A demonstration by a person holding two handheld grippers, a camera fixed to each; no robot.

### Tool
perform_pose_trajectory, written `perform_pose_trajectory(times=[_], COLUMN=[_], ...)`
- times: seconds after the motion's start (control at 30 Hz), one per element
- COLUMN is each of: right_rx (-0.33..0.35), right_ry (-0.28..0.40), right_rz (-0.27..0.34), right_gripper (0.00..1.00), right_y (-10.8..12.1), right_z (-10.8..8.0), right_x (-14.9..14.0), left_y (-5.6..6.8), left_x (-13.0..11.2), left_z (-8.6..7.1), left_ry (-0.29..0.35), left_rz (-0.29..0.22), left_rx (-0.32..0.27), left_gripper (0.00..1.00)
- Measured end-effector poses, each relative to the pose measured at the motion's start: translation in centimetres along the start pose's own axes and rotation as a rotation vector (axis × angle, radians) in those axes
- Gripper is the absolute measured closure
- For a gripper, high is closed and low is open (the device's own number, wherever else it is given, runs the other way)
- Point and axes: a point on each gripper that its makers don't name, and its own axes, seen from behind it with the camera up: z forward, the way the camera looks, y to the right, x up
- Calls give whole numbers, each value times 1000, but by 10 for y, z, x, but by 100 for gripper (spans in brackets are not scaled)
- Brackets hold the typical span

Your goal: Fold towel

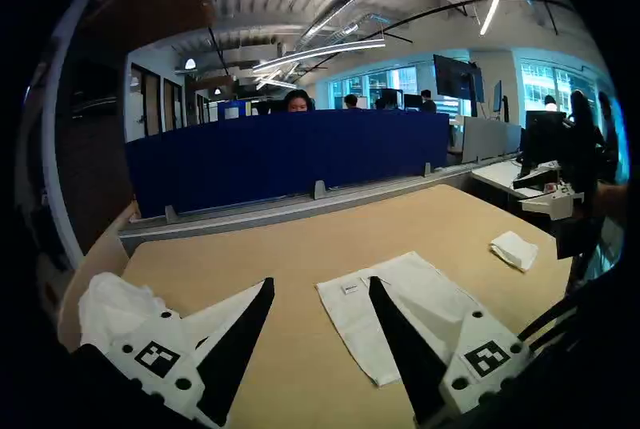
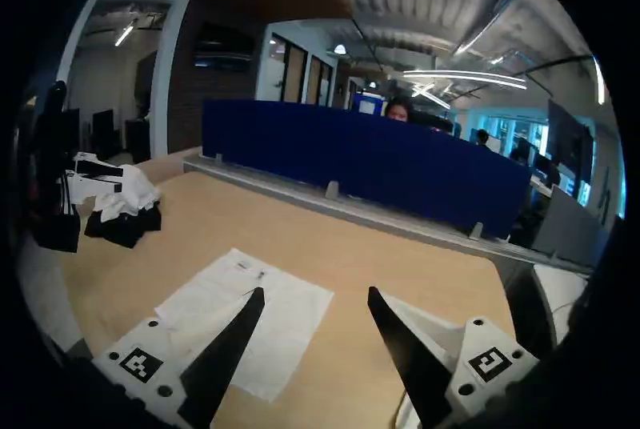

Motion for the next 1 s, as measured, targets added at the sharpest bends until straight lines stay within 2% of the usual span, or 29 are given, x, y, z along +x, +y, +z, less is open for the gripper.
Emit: perform_pose_trajectory(times=[0.17,0.4,1.0], right_rx=[18,33,88], right_ry=[-23,-56,-182], right_rz=[-7,-12,-37], right_gripper=[0,0,0], right_y=[-7,-15,-30], right_z=[4,12,34], right_x=[-10,-29,-101], left_y=[2,11,35], left_x=[-7,-24,-97], left_z=[1,9,28], left_ry=[-16,-49,-192], left_rz=[13,44,87], left_rx=[-5,-31,-93], left_gripper=[12,12,12])
